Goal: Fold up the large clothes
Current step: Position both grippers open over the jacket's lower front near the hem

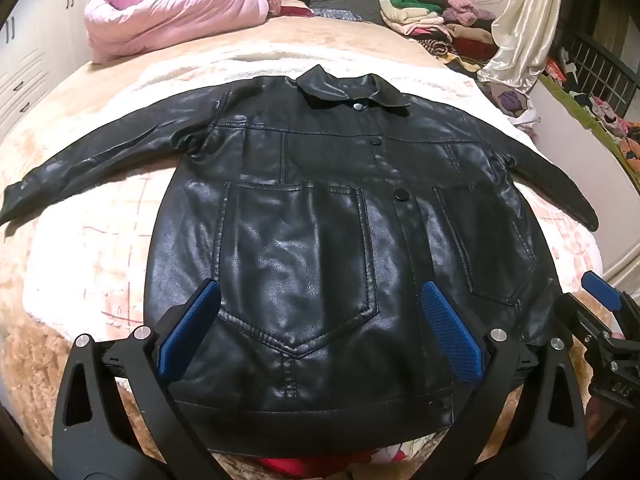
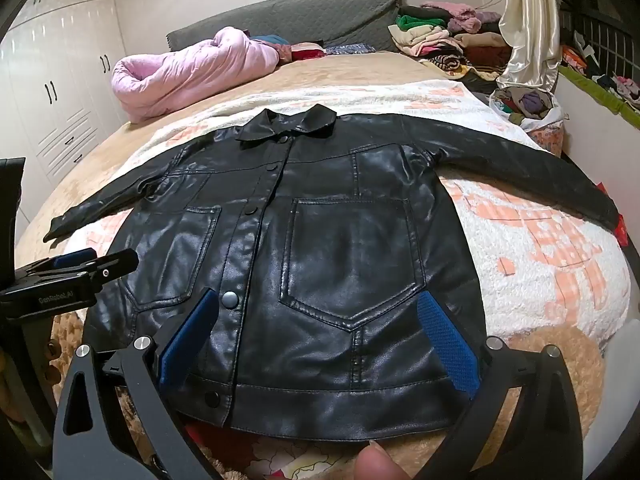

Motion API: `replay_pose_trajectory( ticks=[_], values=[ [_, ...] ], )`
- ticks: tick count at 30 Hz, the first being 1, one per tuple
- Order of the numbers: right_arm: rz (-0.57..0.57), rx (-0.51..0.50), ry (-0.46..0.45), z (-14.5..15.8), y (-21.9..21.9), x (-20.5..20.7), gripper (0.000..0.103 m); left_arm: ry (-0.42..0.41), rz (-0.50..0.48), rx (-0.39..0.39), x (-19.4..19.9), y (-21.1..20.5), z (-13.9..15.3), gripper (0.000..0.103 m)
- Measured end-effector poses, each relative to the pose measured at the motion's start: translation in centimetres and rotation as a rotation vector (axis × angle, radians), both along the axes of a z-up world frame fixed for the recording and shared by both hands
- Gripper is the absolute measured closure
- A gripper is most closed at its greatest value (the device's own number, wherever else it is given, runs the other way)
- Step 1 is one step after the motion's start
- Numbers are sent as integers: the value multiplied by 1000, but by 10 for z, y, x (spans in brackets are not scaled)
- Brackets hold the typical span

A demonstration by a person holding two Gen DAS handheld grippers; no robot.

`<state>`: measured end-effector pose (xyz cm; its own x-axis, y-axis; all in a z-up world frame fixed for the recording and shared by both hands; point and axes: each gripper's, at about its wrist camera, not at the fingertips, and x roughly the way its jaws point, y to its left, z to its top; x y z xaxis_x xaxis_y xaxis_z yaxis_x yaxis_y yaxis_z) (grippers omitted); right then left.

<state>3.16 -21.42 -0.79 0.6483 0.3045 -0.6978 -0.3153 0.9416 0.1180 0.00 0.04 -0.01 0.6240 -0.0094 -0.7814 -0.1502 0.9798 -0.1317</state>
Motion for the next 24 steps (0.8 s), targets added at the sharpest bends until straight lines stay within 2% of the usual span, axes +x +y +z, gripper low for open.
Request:
replay_pose_trajectory(
  ticks=[24],
  values=[
    [0,-2,-2,1,3,-1,4,-3,-2,9,0,-1,0,9]
  ],
)
